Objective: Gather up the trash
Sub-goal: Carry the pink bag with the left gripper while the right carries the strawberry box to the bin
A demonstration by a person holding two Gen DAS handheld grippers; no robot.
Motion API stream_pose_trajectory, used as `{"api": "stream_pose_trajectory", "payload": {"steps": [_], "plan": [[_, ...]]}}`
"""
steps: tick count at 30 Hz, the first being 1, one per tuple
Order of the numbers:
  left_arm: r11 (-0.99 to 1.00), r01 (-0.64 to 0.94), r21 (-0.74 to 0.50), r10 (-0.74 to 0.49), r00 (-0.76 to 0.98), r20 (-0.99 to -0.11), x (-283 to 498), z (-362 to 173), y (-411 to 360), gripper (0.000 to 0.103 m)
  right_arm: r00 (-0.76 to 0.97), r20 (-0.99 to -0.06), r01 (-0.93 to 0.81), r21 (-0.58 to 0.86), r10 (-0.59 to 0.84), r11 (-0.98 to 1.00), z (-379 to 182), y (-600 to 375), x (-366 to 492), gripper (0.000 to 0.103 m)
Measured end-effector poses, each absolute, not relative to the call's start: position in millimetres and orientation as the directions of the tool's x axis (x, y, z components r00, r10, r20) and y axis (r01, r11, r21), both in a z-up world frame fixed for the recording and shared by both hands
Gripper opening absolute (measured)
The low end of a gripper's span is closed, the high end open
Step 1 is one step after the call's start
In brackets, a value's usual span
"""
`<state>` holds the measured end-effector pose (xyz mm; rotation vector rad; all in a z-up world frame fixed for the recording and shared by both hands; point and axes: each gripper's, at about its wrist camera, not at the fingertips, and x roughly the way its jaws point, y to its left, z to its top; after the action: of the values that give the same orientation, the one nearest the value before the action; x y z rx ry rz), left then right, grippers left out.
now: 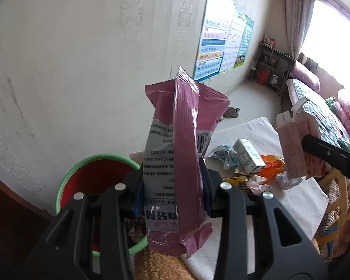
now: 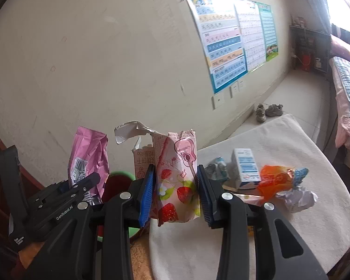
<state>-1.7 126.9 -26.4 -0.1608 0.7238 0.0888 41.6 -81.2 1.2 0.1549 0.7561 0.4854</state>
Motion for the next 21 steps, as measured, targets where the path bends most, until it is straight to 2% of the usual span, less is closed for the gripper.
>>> {"api": "stream_pose_trajectory", "payload": {"steps": [21], "plan": [[0.946,-0.31,-0.096,0.142,0.663,-0.735,-17,-66,220,0.037,0.457,-0.704,-0.537,0.27,0.544,0.799,-29,42,49,0.035]]}}
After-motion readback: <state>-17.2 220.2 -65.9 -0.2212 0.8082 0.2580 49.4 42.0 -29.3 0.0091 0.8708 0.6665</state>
